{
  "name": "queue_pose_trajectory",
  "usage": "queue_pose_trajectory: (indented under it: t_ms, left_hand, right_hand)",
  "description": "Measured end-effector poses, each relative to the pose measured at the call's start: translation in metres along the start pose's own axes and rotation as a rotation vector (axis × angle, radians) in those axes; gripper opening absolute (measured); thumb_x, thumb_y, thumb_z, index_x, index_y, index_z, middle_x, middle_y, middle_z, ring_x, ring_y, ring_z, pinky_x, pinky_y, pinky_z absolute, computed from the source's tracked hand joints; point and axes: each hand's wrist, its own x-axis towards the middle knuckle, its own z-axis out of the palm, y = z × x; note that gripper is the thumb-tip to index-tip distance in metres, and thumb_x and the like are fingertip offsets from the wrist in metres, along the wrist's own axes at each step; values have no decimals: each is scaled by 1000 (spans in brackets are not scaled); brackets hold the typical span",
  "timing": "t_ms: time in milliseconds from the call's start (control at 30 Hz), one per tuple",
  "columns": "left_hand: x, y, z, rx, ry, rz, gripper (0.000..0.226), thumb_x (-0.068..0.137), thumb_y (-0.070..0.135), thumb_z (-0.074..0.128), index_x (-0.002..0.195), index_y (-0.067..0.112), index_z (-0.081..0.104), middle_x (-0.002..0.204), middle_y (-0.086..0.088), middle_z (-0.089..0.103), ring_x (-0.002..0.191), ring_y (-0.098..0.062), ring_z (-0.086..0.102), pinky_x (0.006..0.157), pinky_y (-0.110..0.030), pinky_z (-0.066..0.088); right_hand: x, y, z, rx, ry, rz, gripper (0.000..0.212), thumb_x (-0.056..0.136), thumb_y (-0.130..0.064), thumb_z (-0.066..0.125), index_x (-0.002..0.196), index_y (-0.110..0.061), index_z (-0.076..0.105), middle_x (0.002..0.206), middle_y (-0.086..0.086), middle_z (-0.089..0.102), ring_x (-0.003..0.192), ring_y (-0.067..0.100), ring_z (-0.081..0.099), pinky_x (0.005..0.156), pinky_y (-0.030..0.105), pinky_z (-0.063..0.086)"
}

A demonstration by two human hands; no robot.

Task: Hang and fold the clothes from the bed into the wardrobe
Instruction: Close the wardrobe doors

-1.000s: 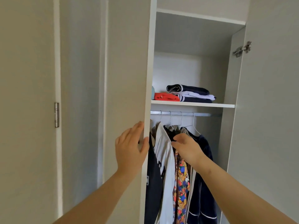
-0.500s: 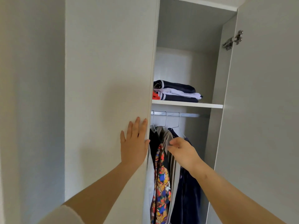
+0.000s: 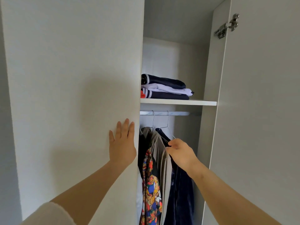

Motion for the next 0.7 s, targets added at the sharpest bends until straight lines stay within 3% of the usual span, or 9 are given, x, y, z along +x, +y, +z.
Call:
queue_pose_trajectory:
  t_ms: [67, 133, 233, 300, 367, 467, 700]
  left_hand:
    - [6, -1, 0, 5, -31, 1, 77, 92, 28, 43, 149, 18, -7, 156, -6, -15, 144, -31, -9, 114, -50, 5]
    - [13, 0, -4, -27, -50, 3, 73, 93, 31, 42, 149, 19, -3, 157, -8, -12, 144, -31, -9, 115, -49, 2]
    - [17, 15, -10, -39, -71, 117, 70, 93, 33, 42, 149, 20, 3, 157, -5, -4, 144, -27, -9, 115, -48, -2]
    - [15, 36, -15, -132, -100, 206, 67, 94, 32, 43, 149, 21, 6, 157, -2, 2, 145, -24, -6, 116, -44, 0]
    - [12, 65, -25, -340, -130, 259, 60, 94, 26, 44, 147, 21, 16, 154, -2, 18, 143, -22, 13, 114, -35, 15]
    - [1, 115, -45, -671, -176, 291, 50, 94, 25, 47, 142, 26, 32, 142, 3, 41, 119, -17, 48, 92, -29, 39]
    - [-45, 236, -84, -985, -226, 413, 43, 93, 23, 50, 135, 25, 43, 136, 6, 48, 120, -16, 49, 95, -26, 38]
  right_hand:
    - [9, 0, 2, -3, 13, -20, 33, 95, -23, 48, 128, -17, 49, 117, -1, 57, 78, 2, 56, 60, 10, 46]
    - [15, 3, 1, -14, 37, -36, 32, 95, -24, 48, 126, -17, 49, 124, -1, 53, 67, -3, 46, 53, 6, 39]
    - [14, 10, -10, -10, 76, -11, 32, 94, -23, 49, 126, -18, 50, 124, -1, 53, 76, 1, 48, 54, 6, 35]
    - [7, 16, -25, -6, 110, 13, 32, 94, -23, 49, 126, -17, 50, 124, 0, 54, 88, 9, 49, 61, 13, 37]
    - [-4, 23, -45, -9, 159, 35, 33, 94, -23, 50, 126, -17, 51, 125, 0, 54, 95, 11, 48, 76, 19, 37]
    - [-30, 36, -83, -31, 248, 69, 32, 94, -21, 51, 125, -15, 52, 124, 2, 55, 98, 12, 47, 81, 22, 35]
    - [-112, 74, -172, -125, 513, 123, 25, 91, -17, 52, 115, -17, 58, 110, -2, 58, 93, 12, 50, 77, 18, 35]
